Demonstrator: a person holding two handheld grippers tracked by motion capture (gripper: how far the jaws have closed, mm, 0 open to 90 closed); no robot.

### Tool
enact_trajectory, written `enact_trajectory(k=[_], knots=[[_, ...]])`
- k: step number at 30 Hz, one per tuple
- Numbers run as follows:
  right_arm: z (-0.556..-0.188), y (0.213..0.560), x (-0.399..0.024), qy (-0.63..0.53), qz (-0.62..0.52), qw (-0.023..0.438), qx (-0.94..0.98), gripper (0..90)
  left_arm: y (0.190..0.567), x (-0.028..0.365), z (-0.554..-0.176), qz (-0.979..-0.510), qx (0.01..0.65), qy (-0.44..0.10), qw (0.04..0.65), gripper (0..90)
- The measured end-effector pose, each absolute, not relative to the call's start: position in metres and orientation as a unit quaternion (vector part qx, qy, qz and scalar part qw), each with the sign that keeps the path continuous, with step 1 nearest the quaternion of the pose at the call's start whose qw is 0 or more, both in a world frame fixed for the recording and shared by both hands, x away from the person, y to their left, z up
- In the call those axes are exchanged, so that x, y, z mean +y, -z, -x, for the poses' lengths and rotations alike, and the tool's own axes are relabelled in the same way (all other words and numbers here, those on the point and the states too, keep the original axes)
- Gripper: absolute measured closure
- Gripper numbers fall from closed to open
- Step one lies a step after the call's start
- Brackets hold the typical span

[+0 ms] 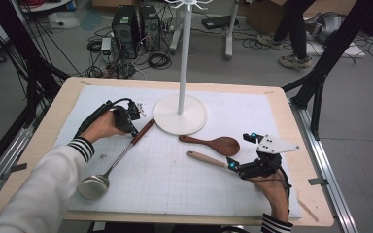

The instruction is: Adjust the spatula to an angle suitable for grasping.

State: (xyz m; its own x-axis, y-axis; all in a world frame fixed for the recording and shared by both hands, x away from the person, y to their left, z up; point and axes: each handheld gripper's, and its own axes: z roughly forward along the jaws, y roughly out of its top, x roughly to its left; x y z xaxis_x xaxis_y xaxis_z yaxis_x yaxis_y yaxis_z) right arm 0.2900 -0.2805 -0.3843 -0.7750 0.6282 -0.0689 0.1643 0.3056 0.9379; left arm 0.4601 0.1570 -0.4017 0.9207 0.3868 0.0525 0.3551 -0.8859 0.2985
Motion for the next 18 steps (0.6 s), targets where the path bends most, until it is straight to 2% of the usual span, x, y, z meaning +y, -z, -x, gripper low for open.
enact_trajectory(k=[8,14,18], knots=[[-0.290,0.384,-0.282,-0.534,-0.257,0.219,0.776,0.7,0.383,0.171,-0.456,-0.962,0.191,-0.078,0.176,89.8],[-0.289,0.383,-0.282,-0.535,-0.258,0.217,0.775,0.7,0.363,0.189,-0.445,-0.951,0.191,-0.084,0.227,89.6],[-0.289,0.383,-0.283,-0.538,-0.259,0.218,0.771,0.7,0.354,0.202,-0.435,-0.943,0.181,-0.088,0.266,82.6]])
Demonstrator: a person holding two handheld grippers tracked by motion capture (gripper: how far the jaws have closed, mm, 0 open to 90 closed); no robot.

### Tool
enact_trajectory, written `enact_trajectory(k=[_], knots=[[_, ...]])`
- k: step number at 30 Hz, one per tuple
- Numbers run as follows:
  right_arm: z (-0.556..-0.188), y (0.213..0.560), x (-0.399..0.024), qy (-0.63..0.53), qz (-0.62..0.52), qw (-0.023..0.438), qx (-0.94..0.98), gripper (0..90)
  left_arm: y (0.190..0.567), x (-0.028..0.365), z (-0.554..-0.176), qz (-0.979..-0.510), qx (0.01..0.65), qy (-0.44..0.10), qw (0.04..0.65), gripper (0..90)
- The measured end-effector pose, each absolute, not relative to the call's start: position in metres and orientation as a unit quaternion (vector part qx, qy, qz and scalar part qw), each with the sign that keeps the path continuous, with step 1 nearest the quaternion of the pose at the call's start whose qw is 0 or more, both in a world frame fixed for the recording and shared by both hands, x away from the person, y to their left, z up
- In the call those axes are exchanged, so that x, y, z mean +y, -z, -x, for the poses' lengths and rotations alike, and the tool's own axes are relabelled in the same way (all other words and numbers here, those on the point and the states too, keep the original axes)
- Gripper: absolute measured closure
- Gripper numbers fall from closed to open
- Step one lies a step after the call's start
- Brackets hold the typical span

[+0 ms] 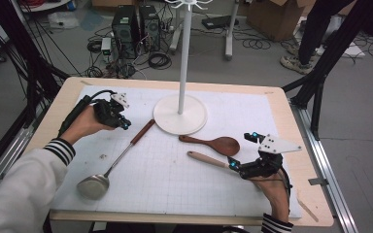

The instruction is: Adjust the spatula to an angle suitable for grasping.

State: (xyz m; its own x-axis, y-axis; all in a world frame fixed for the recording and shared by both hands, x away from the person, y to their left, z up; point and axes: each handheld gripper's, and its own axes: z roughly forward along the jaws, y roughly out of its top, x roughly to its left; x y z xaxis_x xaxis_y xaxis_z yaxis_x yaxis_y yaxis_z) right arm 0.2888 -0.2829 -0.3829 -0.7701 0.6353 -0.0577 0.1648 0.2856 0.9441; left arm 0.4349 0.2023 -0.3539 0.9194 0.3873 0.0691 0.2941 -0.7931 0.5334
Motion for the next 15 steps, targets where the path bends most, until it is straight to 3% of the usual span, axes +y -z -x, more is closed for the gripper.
enact_trajectory(k=[6,15], knots=[[-0.289,0.383,-0.284,-0.538,-0.263,0.218,0.771,0.7,0.341,0.222,-0.421,-0.924,0.183,-0.090,0.324,71.1],[-0.289,0.383,-0.283,-0.535,-0.270,0.225,0.768,0.7,0.327,0.246,-0.390,-0.885,0.189,-0.121,0.409,44.0]])
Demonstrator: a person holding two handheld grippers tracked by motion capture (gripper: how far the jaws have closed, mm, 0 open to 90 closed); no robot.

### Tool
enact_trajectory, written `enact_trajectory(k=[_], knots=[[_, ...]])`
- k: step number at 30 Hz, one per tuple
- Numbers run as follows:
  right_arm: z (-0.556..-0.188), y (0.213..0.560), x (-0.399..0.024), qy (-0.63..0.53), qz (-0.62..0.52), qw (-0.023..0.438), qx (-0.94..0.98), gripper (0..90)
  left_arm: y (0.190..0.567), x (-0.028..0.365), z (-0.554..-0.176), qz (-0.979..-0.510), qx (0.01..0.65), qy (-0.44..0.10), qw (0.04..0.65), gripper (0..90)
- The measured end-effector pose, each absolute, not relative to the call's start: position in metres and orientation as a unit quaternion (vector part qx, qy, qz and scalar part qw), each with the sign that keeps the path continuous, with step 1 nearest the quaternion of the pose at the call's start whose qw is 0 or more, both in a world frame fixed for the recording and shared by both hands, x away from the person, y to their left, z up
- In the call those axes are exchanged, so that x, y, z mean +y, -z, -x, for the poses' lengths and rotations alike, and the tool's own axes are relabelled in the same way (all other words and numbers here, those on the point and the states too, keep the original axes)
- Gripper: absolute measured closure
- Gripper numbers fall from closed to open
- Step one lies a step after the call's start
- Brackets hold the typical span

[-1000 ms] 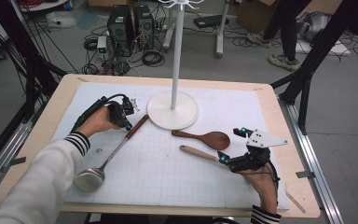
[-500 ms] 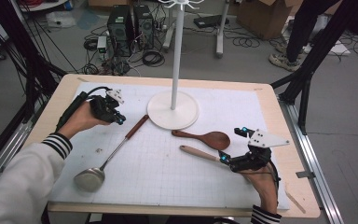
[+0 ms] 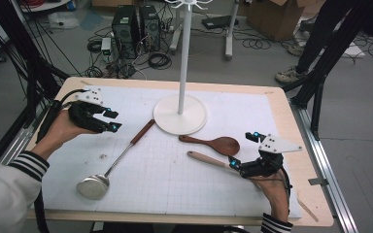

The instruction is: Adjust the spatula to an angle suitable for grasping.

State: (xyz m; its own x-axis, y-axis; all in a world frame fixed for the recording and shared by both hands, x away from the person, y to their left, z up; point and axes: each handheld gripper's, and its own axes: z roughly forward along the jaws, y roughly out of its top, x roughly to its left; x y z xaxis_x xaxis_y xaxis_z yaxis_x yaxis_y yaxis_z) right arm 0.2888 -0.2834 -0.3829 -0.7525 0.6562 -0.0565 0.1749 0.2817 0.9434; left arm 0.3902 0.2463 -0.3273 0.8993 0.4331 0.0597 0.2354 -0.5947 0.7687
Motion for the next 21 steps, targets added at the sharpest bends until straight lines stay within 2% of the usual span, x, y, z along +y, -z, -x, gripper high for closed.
enact_trajectory(k=[3,5,7,9,21], knots=[[-0.289,0.383,-0.283,-0.534,-0.269,0.228,0.769,0.7,0.327,0.253,-0.378,-0.866,0.191,-0.143,0.440,31.5],[-0.289,0.383,-0.282,-0.533,-0.270,0.226,0.769,0.7,0.328,0.256,-0.372,-0.851,0.214,-0.169,0.449,15.8],[-0.289,0.383,-0.282,-0.534,-0.271,0.226,0.769,0.7,0.328,0.262,-0.367,-0.840,0.219,-0.179,0.463,12.3],[-0.289,0.383,-0.282,-0.534,-0.269,0.227,0.769,0.7,0.329,0.267,-0.363,-0.829,0.234,-0.184,0.473,1.8],[-0.288,0.382,-0.284,-0.538,-0.269,0.232,0.765,0.7,0.339,0.301,-0.322,-0.768,0.240,-0.199,0.559,1.7]])
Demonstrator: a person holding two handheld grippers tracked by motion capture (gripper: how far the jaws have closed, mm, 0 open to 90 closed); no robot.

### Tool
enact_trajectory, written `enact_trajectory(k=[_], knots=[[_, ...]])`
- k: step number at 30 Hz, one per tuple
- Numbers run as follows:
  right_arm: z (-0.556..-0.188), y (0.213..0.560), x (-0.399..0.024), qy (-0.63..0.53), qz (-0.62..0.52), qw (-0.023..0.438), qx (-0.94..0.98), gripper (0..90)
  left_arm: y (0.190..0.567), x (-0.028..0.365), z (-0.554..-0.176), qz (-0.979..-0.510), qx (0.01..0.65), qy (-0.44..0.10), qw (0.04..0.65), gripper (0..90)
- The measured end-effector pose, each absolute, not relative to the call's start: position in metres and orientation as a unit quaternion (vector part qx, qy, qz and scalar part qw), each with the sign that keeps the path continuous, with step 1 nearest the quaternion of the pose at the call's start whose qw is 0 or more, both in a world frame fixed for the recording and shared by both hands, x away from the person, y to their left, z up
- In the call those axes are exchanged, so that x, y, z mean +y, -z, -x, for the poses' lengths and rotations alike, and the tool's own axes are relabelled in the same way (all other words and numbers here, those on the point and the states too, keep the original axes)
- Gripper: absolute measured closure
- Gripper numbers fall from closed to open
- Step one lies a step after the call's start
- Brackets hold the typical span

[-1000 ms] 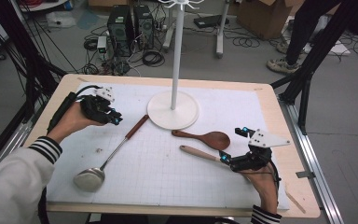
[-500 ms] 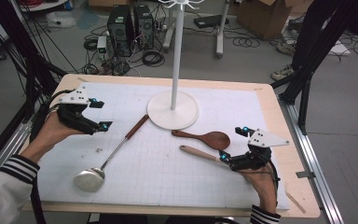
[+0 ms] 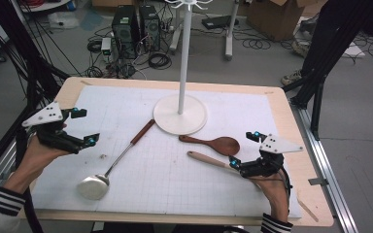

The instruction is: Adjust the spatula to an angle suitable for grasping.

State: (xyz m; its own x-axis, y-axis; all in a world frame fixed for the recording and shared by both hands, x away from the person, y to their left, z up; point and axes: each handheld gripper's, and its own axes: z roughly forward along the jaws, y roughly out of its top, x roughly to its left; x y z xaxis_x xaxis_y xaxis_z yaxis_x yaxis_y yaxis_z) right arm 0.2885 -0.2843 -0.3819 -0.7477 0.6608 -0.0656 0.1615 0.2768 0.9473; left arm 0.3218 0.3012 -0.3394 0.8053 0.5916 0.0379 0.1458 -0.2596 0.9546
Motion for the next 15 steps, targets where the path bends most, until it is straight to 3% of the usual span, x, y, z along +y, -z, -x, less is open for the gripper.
enact_trajectory(k=[15], knots=[[-0.289,0.382,-0.284,-0.537,-0.272,0.231,0.764,0.7,0.344,0.318,-0.307,-0.748,0.246,-0.204,0.581,1.7]])
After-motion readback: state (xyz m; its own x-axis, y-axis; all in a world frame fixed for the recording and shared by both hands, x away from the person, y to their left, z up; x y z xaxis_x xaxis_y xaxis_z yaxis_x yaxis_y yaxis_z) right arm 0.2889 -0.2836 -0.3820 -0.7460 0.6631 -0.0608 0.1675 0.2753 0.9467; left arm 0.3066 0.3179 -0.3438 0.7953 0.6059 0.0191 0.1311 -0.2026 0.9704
